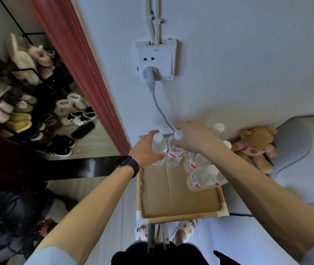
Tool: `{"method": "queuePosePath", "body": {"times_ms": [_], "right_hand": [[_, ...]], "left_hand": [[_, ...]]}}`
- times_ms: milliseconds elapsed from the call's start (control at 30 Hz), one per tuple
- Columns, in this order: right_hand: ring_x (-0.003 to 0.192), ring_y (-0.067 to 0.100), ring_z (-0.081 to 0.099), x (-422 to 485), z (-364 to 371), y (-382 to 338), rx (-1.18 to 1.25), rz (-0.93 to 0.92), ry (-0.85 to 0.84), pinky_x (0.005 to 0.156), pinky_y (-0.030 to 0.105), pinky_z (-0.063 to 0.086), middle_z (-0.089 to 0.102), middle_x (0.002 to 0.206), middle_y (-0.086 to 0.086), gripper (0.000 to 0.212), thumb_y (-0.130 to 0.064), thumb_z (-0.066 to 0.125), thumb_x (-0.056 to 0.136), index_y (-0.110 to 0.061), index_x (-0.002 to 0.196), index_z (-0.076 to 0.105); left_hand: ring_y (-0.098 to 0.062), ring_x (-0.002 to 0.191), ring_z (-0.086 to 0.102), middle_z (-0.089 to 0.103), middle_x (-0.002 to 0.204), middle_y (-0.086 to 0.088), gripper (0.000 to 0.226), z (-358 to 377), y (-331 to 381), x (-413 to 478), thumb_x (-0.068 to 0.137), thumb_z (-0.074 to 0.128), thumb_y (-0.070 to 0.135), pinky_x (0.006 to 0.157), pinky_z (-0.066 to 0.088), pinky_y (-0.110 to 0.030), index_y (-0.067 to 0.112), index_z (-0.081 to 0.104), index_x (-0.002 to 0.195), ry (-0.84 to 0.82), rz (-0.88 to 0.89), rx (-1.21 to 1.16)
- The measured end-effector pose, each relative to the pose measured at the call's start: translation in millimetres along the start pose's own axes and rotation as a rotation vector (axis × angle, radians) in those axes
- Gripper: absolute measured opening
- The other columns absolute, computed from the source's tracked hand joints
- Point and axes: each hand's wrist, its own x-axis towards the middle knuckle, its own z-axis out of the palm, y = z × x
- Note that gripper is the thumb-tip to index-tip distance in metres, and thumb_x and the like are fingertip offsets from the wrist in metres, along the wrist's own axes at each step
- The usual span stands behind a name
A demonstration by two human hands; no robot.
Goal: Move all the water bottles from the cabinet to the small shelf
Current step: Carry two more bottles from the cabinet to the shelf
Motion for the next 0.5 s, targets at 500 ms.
{"method": "queuePosePath", "body": {"times_ms": [500], "right_hand": [[0.093,0.030,0.060,-0.3,4.6,2.8,-0.064,-0.056,0.084,0.068,0.032,0.036,0.065,0.100,0.009,0.021,-0.024,0.063,0.088,-0.011,0.104,0.058]], "left_hand": [[-0.017,0.092,0.060,0.062,0.100,0.009,0.057,0.9,2.0,12.9,0.070,0.078,0.039,0.080,0.052,-0.036,0.030,0.048,0.118,0.033,-0.013,0.021]]}}
